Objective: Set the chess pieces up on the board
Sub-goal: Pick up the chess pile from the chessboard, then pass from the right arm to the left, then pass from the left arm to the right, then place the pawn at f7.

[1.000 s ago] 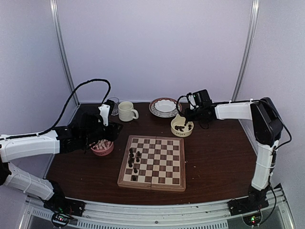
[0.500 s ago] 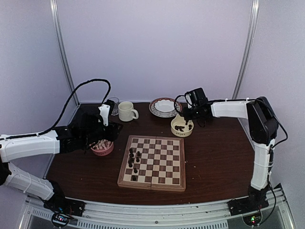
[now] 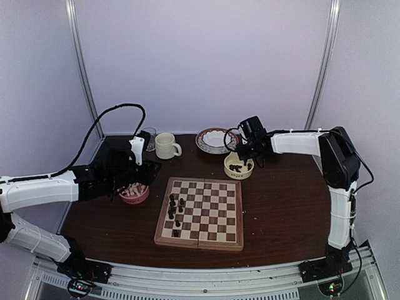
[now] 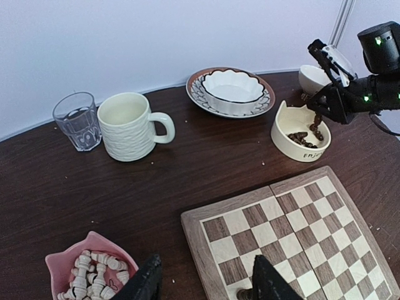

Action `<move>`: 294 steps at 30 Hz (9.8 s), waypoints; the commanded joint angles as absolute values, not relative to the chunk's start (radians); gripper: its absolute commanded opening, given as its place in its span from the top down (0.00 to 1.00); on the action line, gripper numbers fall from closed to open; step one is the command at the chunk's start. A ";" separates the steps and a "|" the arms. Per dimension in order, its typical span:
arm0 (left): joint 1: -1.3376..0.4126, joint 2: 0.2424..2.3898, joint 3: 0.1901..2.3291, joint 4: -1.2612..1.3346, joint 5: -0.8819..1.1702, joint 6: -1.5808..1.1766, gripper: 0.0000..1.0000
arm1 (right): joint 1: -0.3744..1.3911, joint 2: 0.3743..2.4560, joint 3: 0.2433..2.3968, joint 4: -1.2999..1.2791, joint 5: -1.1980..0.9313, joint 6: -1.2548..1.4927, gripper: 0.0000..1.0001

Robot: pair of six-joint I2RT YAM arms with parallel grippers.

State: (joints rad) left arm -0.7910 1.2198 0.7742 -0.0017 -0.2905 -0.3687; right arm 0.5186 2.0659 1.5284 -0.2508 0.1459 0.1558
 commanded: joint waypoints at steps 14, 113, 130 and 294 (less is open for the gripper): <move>-0.792 1.229 0.797 0.023 -0.276 -0.366 0.50 | 0.546 2.070 1.557 -0.274 0.172 0.156 0.80; -0.798 1.590 0.997 0.143 0.609 -0.628 0.92 | 1.028 1.551 0.933 0.204 -0.090 -0.072 0.56; -0.796 1.487 1.017 0.007 0.518 -0.555 0.92 | 1.029 1.523 0.921 0.144 -0.053 -0.123 0.41; -0.857 2.014 1.530 -0.727 -0.098 -0.302 0.77 | 0.902 1.439 0.848 0.186 0.170 0.125 0.86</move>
State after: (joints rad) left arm -0.8520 1.9984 1.5002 -0.7277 -0.0910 -0.3046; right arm 0.9089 1.4578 0.8570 0.1768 0.1623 0.1204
